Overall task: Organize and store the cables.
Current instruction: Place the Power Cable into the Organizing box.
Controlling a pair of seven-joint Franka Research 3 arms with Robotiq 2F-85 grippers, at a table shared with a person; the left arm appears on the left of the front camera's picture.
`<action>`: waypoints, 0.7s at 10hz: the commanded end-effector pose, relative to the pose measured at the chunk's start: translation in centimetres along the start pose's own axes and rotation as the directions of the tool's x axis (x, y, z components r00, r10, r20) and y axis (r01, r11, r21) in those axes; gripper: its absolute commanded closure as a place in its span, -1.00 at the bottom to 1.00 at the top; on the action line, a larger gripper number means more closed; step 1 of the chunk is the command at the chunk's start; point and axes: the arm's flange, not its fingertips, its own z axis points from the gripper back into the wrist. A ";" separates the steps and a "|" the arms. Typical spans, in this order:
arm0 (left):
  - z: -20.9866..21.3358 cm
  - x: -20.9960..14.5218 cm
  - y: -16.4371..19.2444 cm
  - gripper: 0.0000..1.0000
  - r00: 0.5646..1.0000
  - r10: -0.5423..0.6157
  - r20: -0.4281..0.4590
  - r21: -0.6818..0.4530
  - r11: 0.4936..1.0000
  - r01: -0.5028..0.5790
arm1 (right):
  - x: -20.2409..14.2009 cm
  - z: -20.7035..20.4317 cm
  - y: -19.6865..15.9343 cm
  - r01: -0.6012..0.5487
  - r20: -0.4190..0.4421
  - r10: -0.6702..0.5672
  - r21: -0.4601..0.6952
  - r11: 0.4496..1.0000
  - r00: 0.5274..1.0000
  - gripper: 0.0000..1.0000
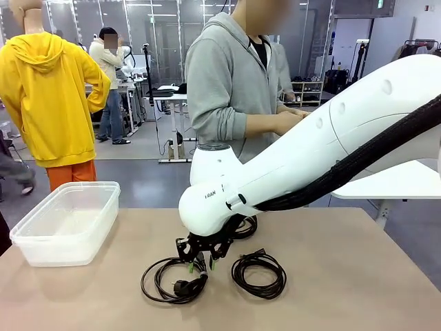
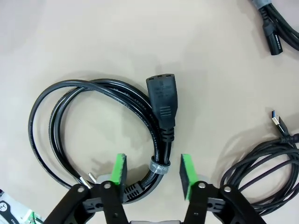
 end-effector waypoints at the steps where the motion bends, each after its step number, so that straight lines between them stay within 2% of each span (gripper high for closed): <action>1: 0.0 0.1 0.1 -1.00 1.000 -0.015 0.012 -0.014 1.000 0.015 | -0.3 1.0 0.3 0.041 0.035 -0.040 -0.044 0.998 0.999 -1.00; 4: 0.0 0.1 0.1 -1.00 1.000 -0.015 0.012 -0.014 1.000 0.015 | -1.2 5.0 -0.5 0.044 0.038 -0.043 -0.017 0.999 0.998 -1.00; 5: 0.0 0.1 0.1 -1.00 1.000 -0.015 0.012 -0.014 1.000 0.015 | -2.2 6.6 -1.4 -0.098 -0.003 0.098 -0.018 0.995 0.995 -1.00; 6: 0.0 0.1 0.1 -1.00 1.000 -0.015 0.012 -0.014 1.000 0.015 | -3.1 8.9 -3.1 -0.230 0.033 0.229 0.014 0.973 0.973 -1.00; 7: 0.0 0.1 0.1 -1.00 1.000 -0.015 0.012 -0.014 1.000 0.015 | -3.8 11.4 -5.4 -0.255 0.054 0.253 0.023 0.967 0.966 -1.00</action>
